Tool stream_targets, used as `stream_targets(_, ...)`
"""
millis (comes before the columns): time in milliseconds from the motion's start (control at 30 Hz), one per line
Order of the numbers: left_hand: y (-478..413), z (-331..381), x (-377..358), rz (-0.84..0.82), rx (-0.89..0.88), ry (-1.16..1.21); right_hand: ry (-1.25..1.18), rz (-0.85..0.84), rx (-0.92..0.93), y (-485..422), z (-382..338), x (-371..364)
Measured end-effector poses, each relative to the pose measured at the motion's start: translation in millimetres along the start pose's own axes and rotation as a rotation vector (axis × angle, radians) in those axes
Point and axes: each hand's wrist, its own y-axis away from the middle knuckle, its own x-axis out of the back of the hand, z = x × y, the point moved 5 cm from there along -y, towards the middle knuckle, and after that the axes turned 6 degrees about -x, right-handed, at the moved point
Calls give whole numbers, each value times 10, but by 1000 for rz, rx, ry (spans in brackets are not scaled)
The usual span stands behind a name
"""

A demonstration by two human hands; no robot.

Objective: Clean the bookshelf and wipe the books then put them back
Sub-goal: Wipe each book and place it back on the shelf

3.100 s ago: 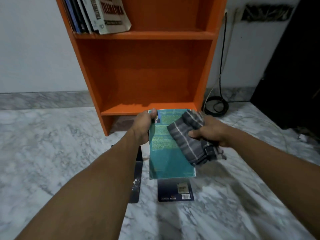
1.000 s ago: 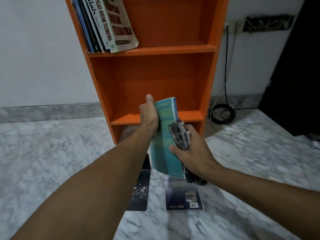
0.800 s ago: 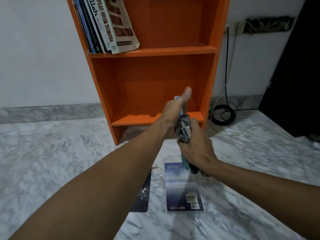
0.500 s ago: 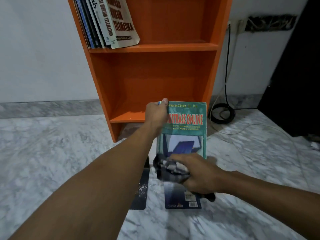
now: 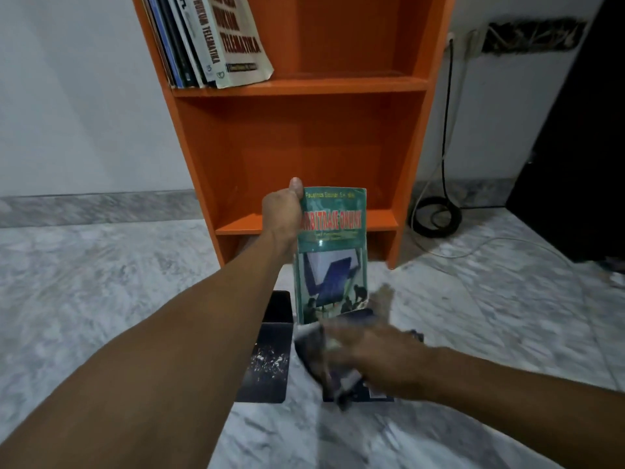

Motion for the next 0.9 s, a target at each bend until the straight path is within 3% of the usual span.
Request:
stream_targets(67, -40, -25, 107, 56, -31, -33, -66, -209, 18, 155, -71, 84)
stream_targets(100, -68, -32, 140, 70, -41, -47, -134, -195, -47, 149, -17, 270)
stream_targets(167, -110, -47, 162, 55, -27, -27, -279, 63, -166, 85, 121, 818)
stream_targets(267, -124, -116, 88, -37, 64, 25, -251, 647, -295, -36, 402, 1631)
stream_targets(333, -147, -178, -46, -119, 115, 118, -157, 759, -362, -251, 490, 1781)
stream_targets(433, 42, 9, -246, -159, 136, 182, -4, 519, -437, -479, 472, 1255)
stream_targets(500, 6, 13, -206, -102, 117, 197, 184, 524, -332, -322, 290, 763)
stream_targets(567, -82, -22, -90, -53, 79, 203, 338, 409, -142, -154, 102, 246)
stream_targets(633, -133, -39, 15, 0, 24, 123, 261, 102, 17, -53, 2, -187)
stream_targets(700, -174, -56, 43, 46, -39, 2, 62, -233, -74, -46, 57, -404)
stream_targets(900, -328, -253, -46, 86, -105, -125, -172, -485, -248, -372, 330, -644)
